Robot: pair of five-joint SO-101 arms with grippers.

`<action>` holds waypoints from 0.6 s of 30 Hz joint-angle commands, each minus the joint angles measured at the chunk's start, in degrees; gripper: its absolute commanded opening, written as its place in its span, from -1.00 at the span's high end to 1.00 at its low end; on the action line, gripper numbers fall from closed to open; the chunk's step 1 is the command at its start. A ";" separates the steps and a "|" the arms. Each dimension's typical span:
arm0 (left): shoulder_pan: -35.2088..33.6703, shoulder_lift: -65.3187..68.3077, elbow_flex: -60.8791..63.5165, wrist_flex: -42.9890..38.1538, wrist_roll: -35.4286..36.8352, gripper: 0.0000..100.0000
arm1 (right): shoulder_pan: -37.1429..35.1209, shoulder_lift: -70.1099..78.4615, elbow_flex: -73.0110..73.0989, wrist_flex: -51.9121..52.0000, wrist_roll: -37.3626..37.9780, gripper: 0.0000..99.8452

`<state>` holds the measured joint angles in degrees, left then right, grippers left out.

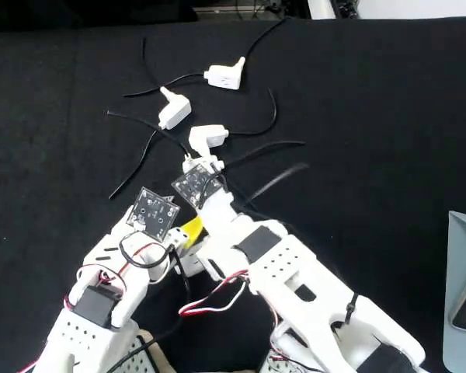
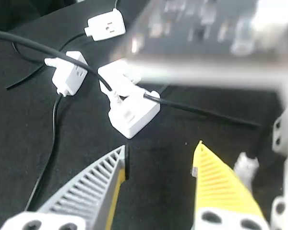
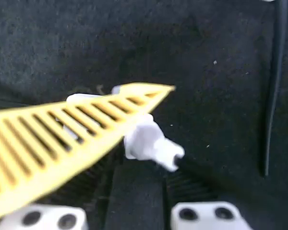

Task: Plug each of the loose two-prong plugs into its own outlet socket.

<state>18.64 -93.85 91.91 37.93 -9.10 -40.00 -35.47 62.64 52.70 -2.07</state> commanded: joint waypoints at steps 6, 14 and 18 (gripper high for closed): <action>0.22 -0.53 -0.40 0.26 -0.97 0.54 | -0.44 -0.66 -3.56 0.88 -0.53 0.85; 0.13 -0.62 -0.40 0.26 -0.97 0.54 | -0.44 -0.66 -5.05 1.14 -0.53 0.84; 0.04 -0.70 -0.40 0.26 -0.97 0.54 | -0.44 -0.66 -4.88 1.32 -0.53 0.85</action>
<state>18.73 -93.85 92.00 37.93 -9.54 -40.00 -35.47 60.97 53.67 -2.15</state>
